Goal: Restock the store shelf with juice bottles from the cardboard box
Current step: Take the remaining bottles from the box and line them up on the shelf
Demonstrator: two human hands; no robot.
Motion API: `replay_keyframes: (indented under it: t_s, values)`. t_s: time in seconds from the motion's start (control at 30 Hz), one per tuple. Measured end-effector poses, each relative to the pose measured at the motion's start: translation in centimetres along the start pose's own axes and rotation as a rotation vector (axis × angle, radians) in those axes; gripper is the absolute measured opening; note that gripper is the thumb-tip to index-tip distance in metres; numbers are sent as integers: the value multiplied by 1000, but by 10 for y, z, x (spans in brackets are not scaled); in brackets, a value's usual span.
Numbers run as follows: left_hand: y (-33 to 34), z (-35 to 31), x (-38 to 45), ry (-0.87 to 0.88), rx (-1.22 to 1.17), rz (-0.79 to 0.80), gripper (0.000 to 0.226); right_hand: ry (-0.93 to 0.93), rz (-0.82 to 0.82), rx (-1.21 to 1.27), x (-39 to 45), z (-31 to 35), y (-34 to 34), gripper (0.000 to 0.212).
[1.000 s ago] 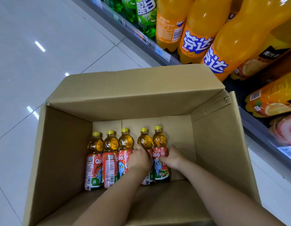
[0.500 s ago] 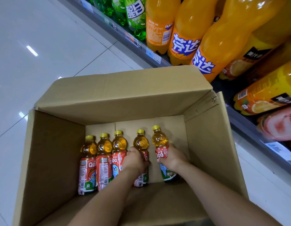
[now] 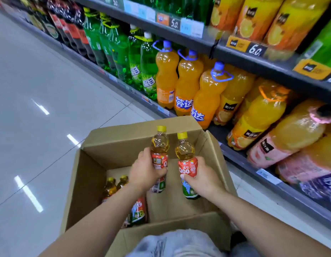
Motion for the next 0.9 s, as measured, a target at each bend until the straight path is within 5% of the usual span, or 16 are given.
replay_keyframes:
  t_s: [0.37,0.9]
  values:
    - [-193,-174,-120,413,-216,-375,69,-358,-415,216,-155,104,-211,66]
    - [-325,-439,-293,858,-447,-527,65,-571,-933,223,-427,109,-496,63]
Point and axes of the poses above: each hand's wrist, its own x-axis towards the middle knuckle, its own y-axis out of the palm, z = x × y, the point moved 8 cm from there along x, towards the middle knuckle, and after that the axes turned 15 degrees about x, right-handed, at the moved point
